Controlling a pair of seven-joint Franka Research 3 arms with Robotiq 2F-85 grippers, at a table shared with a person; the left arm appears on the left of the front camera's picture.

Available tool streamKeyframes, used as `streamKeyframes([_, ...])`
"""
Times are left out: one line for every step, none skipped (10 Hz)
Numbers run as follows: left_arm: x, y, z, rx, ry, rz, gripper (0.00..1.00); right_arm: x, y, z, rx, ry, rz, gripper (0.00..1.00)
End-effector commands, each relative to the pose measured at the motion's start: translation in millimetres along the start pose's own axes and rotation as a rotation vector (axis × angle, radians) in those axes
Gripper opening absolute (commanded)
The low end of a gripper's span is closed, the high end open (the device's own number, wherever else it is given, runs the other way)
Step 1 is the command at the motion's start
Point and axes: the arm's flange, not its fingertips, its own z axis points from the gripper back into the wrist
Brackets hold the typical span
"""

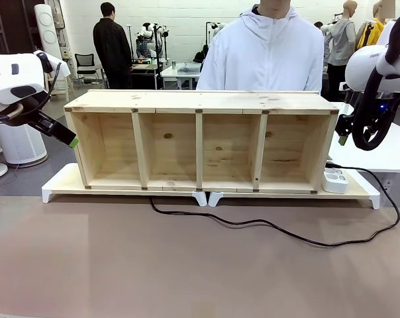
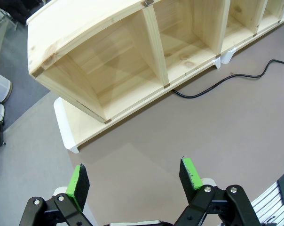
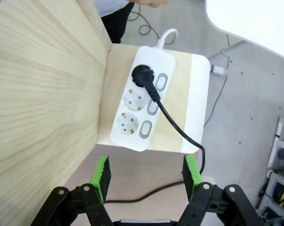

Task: Perform cable management.
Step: Release the Power Cable when the human grasps it.

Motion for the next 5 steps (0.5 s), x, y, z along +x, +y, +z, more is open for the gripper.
streamKeyframes([0.2,0.0,-0.4,0.003,0.002,-0.003,1.0,-0.1,-0.2,-0.9,0.0,0.002,-0.005,0.79])
streamKeyframes([0.2,0.0,-0.4,0.003,0.002,-0.003,1.0,-0.1,-0.2,-0.9,0.0,0.002,-0.005,0.79])
streamKeyframes([0.2,0.0,-0.4,0.003,0.002,-0.003,1.0,-0.1,-0.2,-0.9,0.0,0.002,-0.005,0.79])
streamKeyframes([0.2,0.0,-0.4,0.003,0.002,-0.003,1.0,-0.1,-0.2,-0.9,0.0,0.002,-0.005,0.79])
streamKeyframes([0.2,0.0,-0.4,0.003,0.002,-0.003,1.0,-0.1,-0.2,-0.9,0.0,0.002,-0.005,0.79])
